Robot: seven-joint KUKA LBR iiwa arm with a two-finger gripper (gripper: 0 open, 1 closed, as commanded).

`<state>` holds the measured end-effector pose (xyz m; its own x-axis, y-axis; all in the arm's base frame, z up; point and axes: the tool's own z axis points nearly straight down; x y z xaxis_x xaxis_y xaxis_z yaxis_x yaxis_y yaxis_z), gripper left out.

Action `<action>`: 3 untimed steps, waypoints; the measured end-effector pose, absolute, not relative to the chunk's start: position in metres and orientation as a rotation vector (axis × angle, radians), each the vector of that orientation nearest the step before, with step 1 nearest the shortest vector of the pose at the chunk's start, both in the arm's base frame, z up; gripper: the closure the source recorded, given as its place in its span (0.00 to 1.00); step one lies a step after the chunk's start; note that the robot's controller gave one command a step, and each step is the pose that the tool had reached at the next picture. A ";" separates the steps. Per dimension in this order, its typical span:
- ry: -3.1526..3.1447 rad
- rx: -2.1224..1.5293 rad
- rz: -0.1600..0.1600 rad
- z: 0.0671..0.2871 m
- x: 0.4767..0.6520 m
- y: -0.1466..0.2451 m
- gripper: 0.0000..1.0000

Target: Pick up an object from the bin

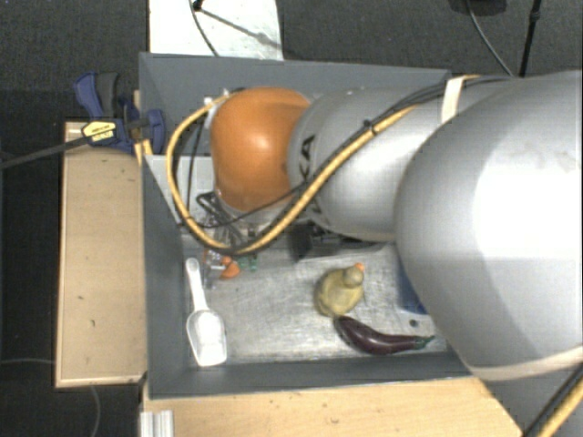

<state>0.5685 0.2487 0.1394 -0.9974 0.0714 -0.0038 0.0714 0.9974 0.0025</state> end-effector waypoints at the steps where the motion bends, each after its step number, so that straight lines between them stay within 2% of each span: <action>1: 3.139 0.094 0.001 0.133 0.566 0.245 1.00; 2: 3.137 0.135 0.002 0.142 0.568 0.250 1.00; 3: 3.136 0.099 0.003 0.135 0.571 0.246 1.00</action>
Offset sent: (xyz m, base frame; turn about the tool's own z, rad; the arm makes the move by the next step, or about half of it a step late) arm 0.0004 0.0051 0.0094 0.0325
